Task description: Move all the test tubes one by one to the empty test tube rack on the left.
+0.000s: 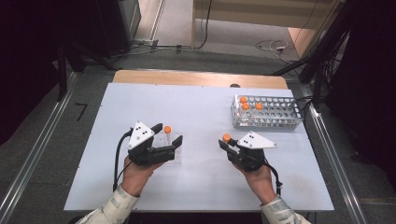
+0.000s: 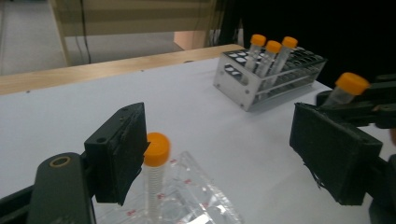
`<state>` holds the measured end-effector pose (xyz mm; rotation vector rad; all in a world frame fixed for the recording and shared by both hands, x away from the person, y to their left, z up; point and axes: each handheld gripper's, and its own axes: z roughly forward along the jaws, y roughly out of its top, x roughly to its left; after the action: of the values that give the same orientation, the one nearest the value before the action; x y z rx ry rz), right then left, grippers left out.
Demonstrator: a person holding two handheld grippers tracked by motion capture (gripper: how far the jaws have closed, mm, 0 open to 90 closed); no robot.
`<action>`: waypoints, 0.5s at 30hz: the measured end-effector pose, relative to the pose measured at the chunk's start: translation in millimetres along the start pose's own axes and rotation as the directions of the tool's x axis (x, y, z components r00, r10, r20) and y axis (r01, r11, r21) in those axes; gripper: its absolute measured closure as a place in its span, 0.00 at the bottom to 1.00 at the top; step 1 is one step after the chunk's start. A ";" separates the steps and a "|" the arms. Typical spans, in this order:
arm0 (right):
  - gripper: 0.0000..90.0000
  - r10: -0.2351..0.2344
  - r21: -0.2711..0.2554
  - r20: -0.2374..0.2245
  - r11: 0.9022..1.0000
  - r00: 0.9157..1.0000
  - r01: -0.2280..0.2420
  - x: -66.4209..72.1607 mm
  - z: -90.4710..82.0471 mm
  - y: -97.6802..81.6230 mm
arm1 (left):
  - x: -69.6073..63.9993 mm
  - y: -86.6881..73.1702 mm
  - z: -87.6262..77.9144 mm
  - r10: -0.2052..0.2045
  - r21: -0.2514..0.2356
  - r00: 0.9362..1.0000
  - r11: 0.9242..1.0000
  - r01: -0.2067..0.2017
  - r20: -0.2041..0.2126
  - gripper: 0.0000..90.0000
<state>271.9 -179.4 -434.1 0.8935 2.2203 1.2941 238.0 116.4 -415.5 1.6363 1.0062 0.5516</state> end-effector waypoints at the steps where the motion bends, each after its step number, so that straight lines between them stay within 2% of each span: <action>1: 0.80 -0.006 0.004 -0.008 1.000 1.000 0.006 3.0 2.7 0.0 | -3.9 -0.6 1.7 0.010 0.007 1.000 1.000 -0.010 0.014 0.22; 8: 0.80 -0.045 0.027 -0.066 0.999 0.997 0.047 24.8 17.1 0.7 | -30.8 -9.6 18.9 0.046 0.055 0.995 0.997 -0.052 0.092 0.27; 10: 0.80 -0.051 0.032 -0.072 0.998 0.996 0.054 26.5 18.9 0.2 | -37.5 -11.2 23.0 0.053 0.061 0.993 0.996 -0.060 0.110 0.27; 11: 0.80 -0.059 0.040 -0.082 0.997 0.995 0.062 30.7 22.7 -1.1 | -40.3 -11.6 24.5 0.054 0.058 0.991 0.996 -0.061 0.120 0.31; 13: 0.80 -0.059 0.046 -0.087 0.997 0.994 0.063 33.0 24.3 -1.6 | -45.0 -11.9 26.8 0.060 0.052 0.988 0.996 -0.068 0.139 0.33; 14: 0.80 -0.065 0.052 -0.100 0.996 0.993 0.070 37.1 27.1 -2.4 | -46.7 -12.4 28.2 0.060 0.051 0.987 0.996 -0.068 0.150 0.41; 15: 0.80 -0.070 0.053 -0.104 0.996 0.992 0.075 38.5 27.7 -2.5 | -47.5 -12.9 29.4 0.058 0.051 0.986 0.996 -0.067 0.158 0.44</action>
<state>261.4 -136.3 -450.9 0.7750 2.3557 1.2757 231.2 61.4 -430.1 1.7375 0.8640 0.4326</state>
